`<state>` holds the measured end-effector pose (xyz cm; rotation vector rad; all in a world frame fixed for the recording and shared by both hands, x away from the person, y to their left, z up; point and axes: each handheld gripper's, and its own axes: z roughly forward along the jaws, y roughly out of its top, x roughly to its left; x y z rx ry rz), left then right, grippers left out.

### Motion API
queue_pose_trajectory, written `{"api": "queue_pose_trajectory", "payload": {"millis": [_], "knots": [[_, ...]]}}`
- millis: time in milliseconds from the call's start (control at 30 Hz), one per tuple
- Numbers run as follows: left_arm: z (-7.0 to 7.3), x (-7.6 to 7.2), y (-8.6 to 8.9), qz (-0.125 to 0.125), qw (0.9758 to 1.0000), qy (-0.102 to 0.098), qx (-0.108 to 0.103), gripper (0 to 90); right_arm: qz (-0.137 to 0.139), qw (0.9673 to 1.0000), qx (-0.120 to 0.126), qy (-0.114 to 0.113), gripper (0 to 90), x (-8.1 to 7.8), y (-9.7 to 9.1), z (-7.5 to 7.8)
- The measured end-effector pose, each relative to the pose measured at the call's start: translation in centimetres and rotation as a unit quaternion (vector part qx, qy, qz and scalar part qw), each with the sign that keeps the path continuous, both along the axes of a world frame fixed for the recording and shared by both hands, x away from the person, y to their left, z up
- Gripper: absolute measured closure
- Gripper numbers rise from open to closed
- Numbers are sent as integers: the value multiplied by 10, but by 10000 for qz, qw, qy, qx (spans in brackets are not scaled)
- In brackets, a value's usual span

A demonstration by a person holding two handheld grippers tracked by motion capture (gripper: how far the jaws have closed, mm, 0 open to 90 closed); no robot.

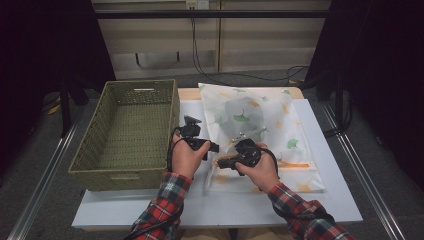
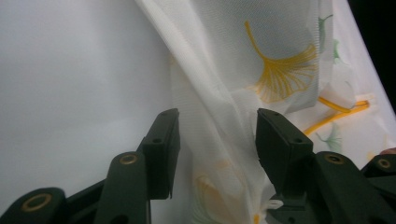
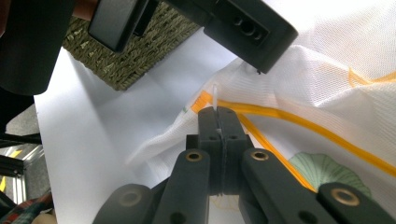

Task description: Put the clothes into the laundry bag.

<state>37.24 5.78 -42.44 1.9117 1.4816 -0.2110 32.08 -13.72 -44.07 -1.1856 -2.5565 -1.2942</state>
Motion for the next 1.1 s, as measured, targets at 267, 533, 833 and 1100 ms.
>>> {"api": "queue_pose_trajectory", "payload": {"millis": [267,533,833,1100], "knots": [[1,-2,-4,-204,9997,99,-90,862,-30,10000,37,1,900,1,-1,1],[1,-3,-4,-154,9997,133,-143,883,-16,9999,102,61,900,2,3,-2],[2,-3,-4,-204,9997,107,-50,885,-82,9999,106,29,828,3,8,-1],[1,-3,-6,-160,9997,139,-95,884,-192,9996,185,111,830,6,10,-3]]}}
